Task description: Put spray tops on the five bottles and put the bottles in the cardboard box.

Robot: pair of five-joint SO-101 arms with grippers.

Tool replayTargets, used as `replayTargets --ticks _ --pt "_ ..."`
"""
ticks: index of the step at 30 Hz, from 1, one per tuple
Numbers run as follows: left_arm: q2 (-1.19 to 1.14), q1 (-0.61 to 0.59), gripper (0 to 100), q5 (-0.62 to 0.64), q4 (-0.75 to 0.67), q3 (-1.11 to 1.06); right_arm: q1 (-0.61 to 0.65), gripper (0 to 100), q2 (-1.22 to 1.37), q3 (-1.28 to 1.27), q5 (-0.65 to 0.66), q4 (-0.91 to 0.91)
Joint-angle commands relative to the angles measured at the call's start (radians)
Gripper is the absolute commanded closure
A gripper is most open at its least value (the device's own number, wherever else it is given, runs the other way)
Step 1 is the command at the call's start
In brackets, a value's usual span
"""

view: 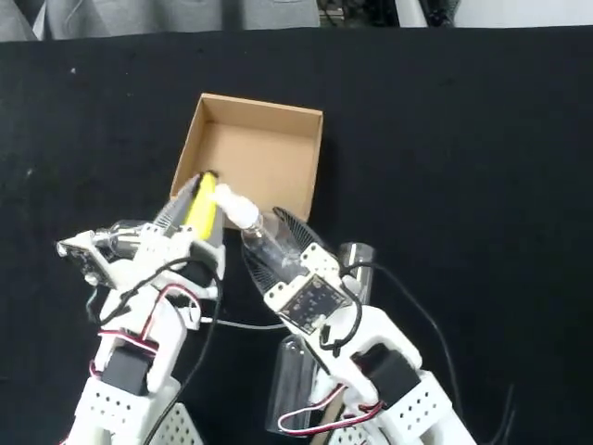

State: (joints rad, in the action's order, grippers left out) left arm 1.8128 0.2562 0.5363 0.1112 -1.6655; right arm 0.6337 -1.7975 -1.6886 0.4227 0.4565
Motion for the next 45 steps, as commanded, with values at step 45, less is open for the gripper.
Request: replayTargets --ticks 45 --pt "0.014 -0.119 96 -0.026 0.310 0.219 -0.018 93.5 -0.104 0.136 -0.087 0.046"
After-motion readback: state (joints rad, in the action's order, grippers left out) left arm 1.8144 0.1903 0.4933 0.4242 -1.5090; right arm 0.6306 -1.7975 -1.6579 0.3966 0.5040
